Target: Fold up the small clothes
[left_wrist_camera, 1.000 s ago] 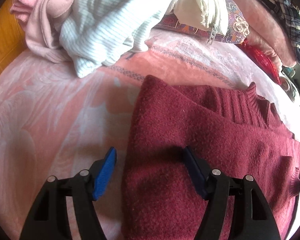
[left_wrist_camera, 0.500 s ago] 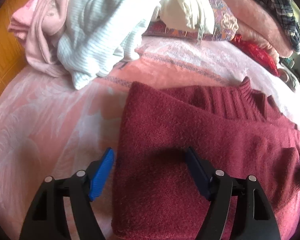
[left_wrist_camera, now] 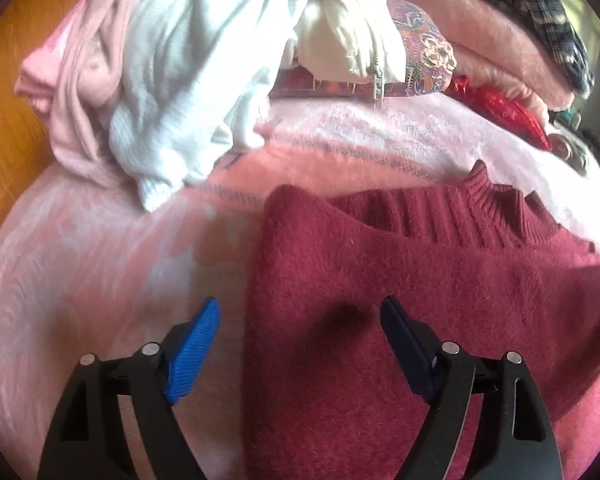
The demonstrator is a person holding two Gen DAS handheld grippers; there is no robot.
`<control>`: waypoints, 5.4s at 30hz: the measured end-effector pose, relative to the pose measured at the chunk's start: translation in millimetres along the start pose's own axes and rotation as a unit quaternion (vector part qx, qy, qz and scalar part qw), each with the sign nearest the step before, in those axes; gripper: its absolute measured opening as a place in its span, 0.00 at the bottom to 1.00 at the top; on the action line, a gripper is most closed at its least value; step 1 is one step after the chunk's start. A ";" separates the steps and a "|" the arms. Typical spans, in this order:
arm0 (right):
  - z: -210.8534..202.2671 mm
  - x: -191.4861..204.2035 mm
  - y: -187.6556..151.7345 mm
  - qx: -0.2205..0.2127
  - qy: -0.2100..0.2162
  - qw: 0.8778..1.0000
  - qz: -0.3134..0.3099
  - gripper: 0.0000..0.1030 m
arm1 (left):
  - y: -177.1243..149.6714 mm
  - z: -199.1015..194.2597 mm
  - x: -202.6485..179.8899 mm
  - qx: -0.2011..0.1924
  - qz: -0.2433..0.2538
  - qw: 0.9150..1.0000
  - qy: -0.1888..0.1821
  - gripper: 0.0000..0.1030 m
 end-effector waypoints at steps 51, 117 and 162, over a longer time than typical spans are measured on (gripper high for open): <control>-200.0 -5.2 -309.5 0.159 -0.039 0.986 -0.022 0.46 | -237.9 -152.4 113.1 0.169 0.095 0.981 -0.023 0.87; -137.4 10.2 -177.7 0.086 -0.066 0.991 0.081 0.04 | -119.0 -138.0 54.8 0.202 -0.153 0.958 -0.134 0.11; -78.8 18.8 -171.9 0.162 -0.023 0.982 -0.090 0.07 | -79.0 -92.0 34.9 0.070 0.073 0.979 -0.178 0.64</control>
Point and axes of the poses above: each gripper's, at about its wrist camera, not at the fingertips, and z roughly the way its jaws point, x to its left, y to its top, the point moved 8 cm from there along z, roughly the way its jaws point, and after that the axes turned 10 degrees about y, right-handed, at the moved point
